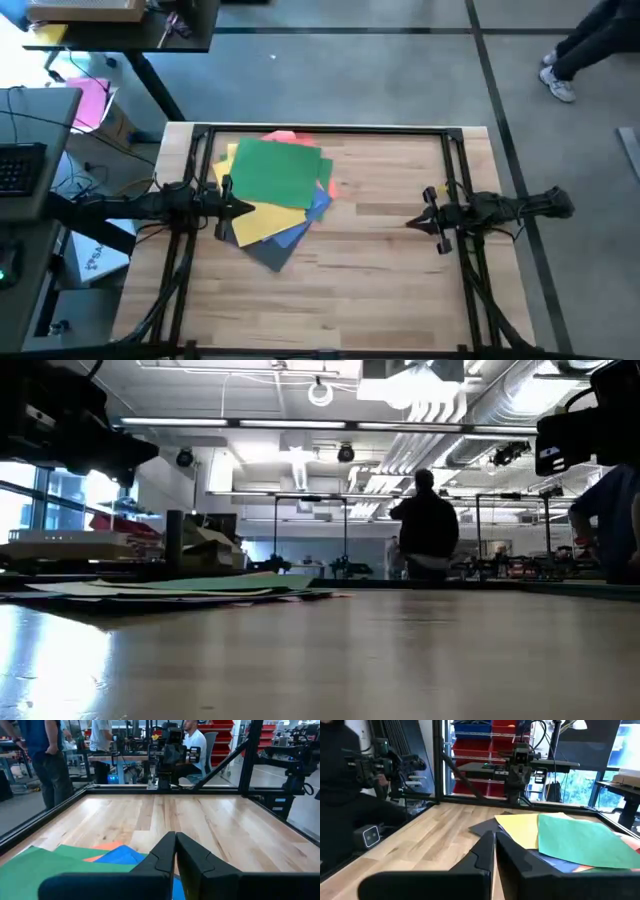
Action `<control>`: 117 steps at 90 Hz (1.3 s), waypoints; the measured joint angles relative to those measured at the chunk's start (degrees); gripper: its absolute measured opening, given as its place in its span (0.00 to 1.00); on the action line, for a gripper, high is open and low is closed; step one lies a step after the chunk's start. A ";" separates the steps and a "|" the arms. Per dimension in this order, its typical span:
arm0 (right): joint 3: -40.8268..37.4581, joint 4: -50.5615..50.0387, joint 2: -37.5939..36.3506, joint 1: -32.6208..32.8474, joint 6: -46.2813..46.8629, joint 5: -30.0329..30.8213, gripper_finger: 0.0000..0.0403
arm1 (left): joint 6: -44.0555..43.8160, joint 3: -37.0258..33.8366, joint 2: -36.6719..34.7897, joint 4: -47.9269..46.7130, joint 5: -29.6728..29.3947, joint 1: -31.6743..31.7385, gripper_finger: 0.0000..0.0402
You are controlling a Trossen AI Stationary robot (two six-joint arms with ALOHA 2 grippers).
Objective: Organize paper
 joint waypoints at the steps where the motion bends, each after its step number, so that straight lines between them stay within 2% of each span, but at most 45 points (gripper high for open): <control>1: 0.00 0.00 0.00 -0.01 0.00 0.01 0.00 | 0.00 0.00 -0.01 0.00 -0.01 0.00 0.00; 26: 0.00 -0.08 -0.02 0.01 -0.17 -0.01 0.00 | 0.00 0.00 -0.02 -0.01 0.01 0.00 0.00; 33: 0.04 -0.22 -0.03 -0.19 -4.72 0.35 0.00 | 0.00 0.00 0.01 -0.02 0.01 0.00 0.00; 42: 0.09 0.72 -0.20 -1.08 -9.77 6.85 0.00 | 0.00 0.00 -0.01 0.01 -0.03 0.00 0.00; 48: 0.13 0.80 0.03 -1.52 -11.97 8.74 0.00 | 0.00 0.00 -0.01 0.00 -0.01 0.00 0.00; 75: 0.17 0.98 0.02 -2.37 -18.72 9.58 0.00 | 0.00 0.00 -0.01 0.00 -0.02 0.00 0.00; 80: 0.17 1.14 0.02 -2.37 -16.59 9.17 0.00 | 0.00 0.00 -0.02 0.01 -0.02 0.00 0.00; 91: 0.04 4.42 0.32 -2.43 -5.24 6.49 0.00 | 0.00 0.00 0.00 0.02 -0.03 0.00 0.00; 102: 0.04 11.82 2.19 -3.17 7.34 12.44 0.00 | 0.00 0.00 0.01 0.01 0.00 0.00 0.00; 109: 0.04 14.69 6.10 -3.73 9.97 13.57 0.00 | -0.17 0.00 -0.02 0.03 -0.02 0.00 0.00; 117: 0.21 20.73 14.11 -4.63 12.65 13.88 0.00 | -0.37 0.00 -0.02 0.03 -0.02 0.00 0.00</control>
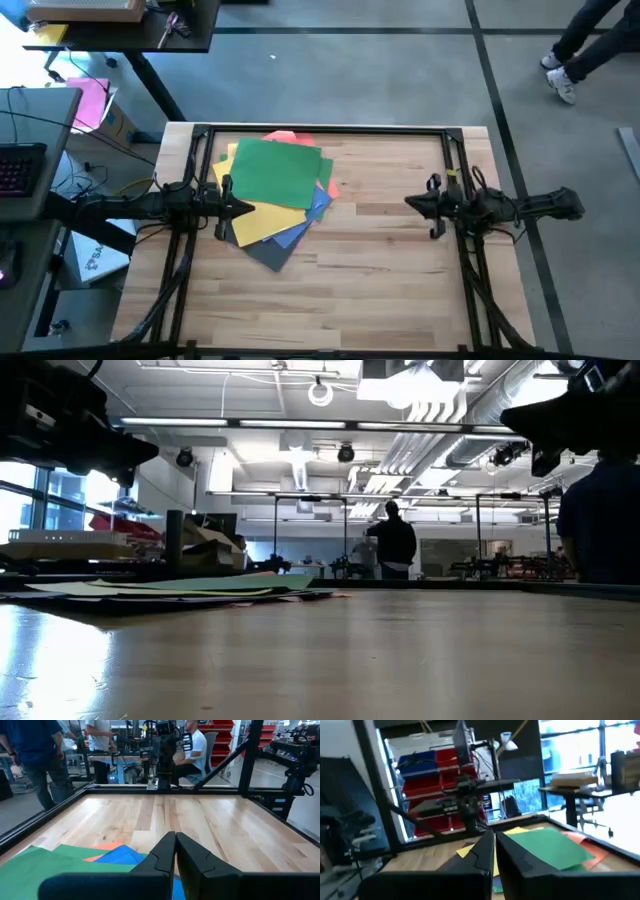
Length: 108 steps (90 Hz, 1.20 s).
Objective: Organize paper
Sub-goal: Put the green paper to the bottom right
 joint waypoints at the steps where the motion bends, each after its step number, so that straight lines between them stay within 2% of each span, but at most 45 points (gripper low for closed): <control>1: 0.18 0.40 1.26 -0.07 0.33 -0.05 0.00 | 0.00 0.00 0.01 0.00 0.00 0.00 0.00; 8: 2.52 2.51 11.21 -0.38 1.17 -0.50 0.00 | -0.02 0.00 0.00 0.00 0.00 0.00 0.00; 17: 9.50 2.81 25.23 -0.44 -1.17 -1.93 0.00 | -0.02 0.00 0.02 0.50 0.00 0.00 0.00; 29: 22.68 -2.02 43.86 -0.68 -13.53 -6.69 0.00 | -0.03 0.00 0.02 3.54 0.00 0.00 0.00; 39: 34.69 -9.41 56.65 -2.63 -24.06 -8.10 0.01 | -0.07 0.00 0.01 6.56 0.01 0.00 0.00; 49: 43.94 -14.87 67.72 -5.64 -32.77 -14.46 0.08 | -0.48 0.00 0.02 7.88 0.00 0.00 0.00; 61: 52.79 -15.98 78.51 -8.26 -41.25 -21.29 0.22 | -3.24 0.00 0.00 8.29 0.02 0.00 0.00; 76: 61.26 -16.69 91.71 -9.73 -51.38 -17.92 0.39 | -5.18 0.00 0.00 8.22 0.02 0.00 0.00; 93: 70.23 -17.38 102.45 -9.70 -56.72 -4.80 0.45 | -5.65 0.00 0.02 8.31 0.04 0.00 0.00; 108: 73.56 -24.78 103.91 -9.68 -59.09 -7.18 0.45 | -6.23 0.00 0.02 8.20 0.02 0.00 0.00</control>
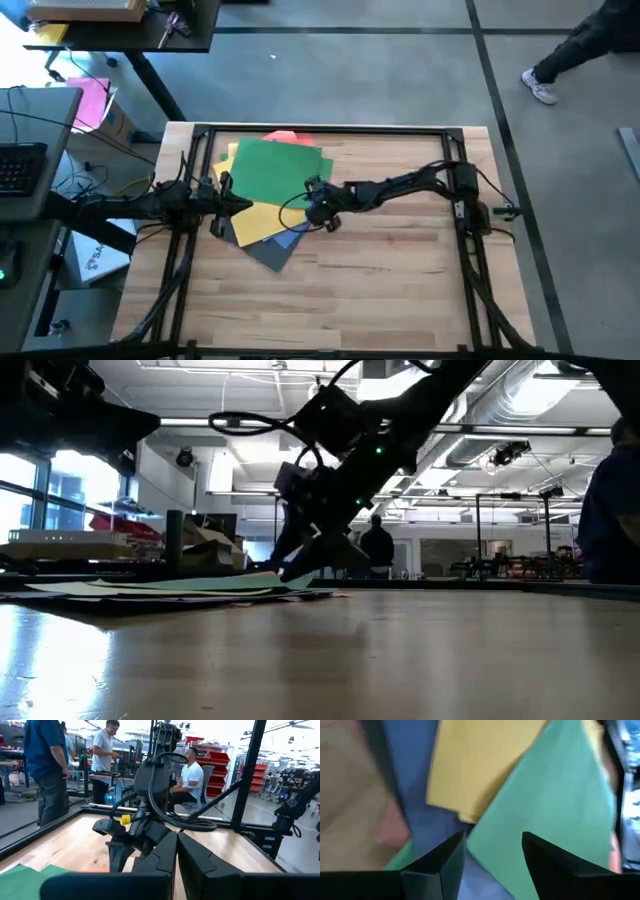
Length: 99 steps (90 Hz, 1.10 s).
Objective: Organize paper
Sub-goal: Put the green paper to the bottom right
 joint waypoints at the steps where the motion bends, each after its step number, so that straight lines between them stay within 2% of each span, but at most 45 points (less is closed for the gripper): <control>1: 0.00 0.03 0.00 0.00 0.00 -0.10 0.45 | 0.00 0.00 0.00 -0.01 0.00 0.00 0.00; 23: -0.05 1.20 1.39 -0.96 -0.26 -0.81 0.45 | 0.02 0.00 0.00 -0.10 0.00 0.00 0.00; 43: -0.10 5.75 3.37 -1.46 -0.02 5.87 0.45 | 0.04 0.00 0.00 -0.10 0.00 0.00 0.00; 67: -0.11 9.92 3.05 -1.46 1.84 8.53 0.43 | 0.11 0.00 0.00 -0.07 0.00 0.00 0.00; 85: -0.11 10.20 3.04 -2.44 2.01 8.83 0.29 | 0.13 0.00 0.00 -0.07 0.00 0.00 0.00; 99: -0.11 10.10 3.04 -3.59 1.99 8.39 0.06 | 0.11 0.00 0.00 -0.05 0.00 0.00 0.00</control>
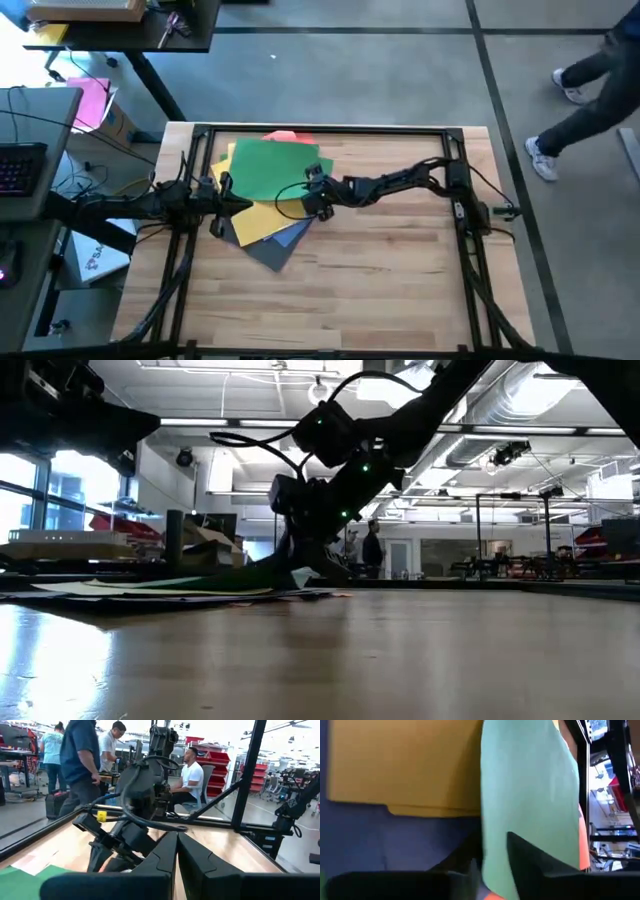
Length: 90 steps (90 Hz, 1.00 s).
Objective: Organize paper
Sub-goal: Put the green paper to the bottom right
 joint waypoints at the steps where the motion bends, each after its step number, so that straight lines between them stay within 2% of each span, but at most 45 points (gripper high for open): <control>1: 0.00 -0.01 0.00 -0.09 0.00 0.00 0.05 | 0.00 0.00 0.00 0.00 0.00 0.00 0.00; 11: 0.01 -0.57 -0.35 -0.18 0.07 1.64 0.01 | -0.14 0.00 0.00 0.00 0.00 0.00 0.00; 21: 0.03 -6.75 -3.43 1.15 1.61 5.01 0.00 | -1.53 0.00 0.00 0.00 0.02 0.00 0.00; 43: 0.07 -37.42 -13.71 6.92 21.94 5.32 0.00 | -1.62 0.00 0.00 0.00 0.01 0.00 0.00; 49: 0.07 -42.99 -15.15 8.87 26.78 4.62 0.00 | -1.60 0.00 0.00 -0.04 0.03 0.00 0.00; 56: 0.05 -42.10 -15.06 10.66 27.24 2.40 0.00 | -1.62 0.00 0.00 -0.04 0.02 0.00 0.00; 63: 0.04 -36.90 -13.59 10.65 22.12 -0.48 0.00 | -1.60 0.00 0.00 0.00 0.02 0.00 0.00; 71: 0.03 -30.72 -11.49 8.05 16.14 1.39 0.00 | -1.65 0.00 0.02 -0.11 0.02 0.00 0.00; 78: -0.07 -26.77 -11.55 3.57 15.53 2.20 0.01 | -2.56 0.00 0.06 -0.60 0.02 0.00 0.00; 83: -0.06 -25.03 -13.03 -1.30 17.26 -1.81 0.03 | -3.01 0.00 0.09 -0.70 0.04 0.00 0.00; 90: 0.01 -22.91 -14.51 -9.41 21.93 -10.70 0.09 | -3.02 0.00 0.17 -0.99 0.01 0.00 0.00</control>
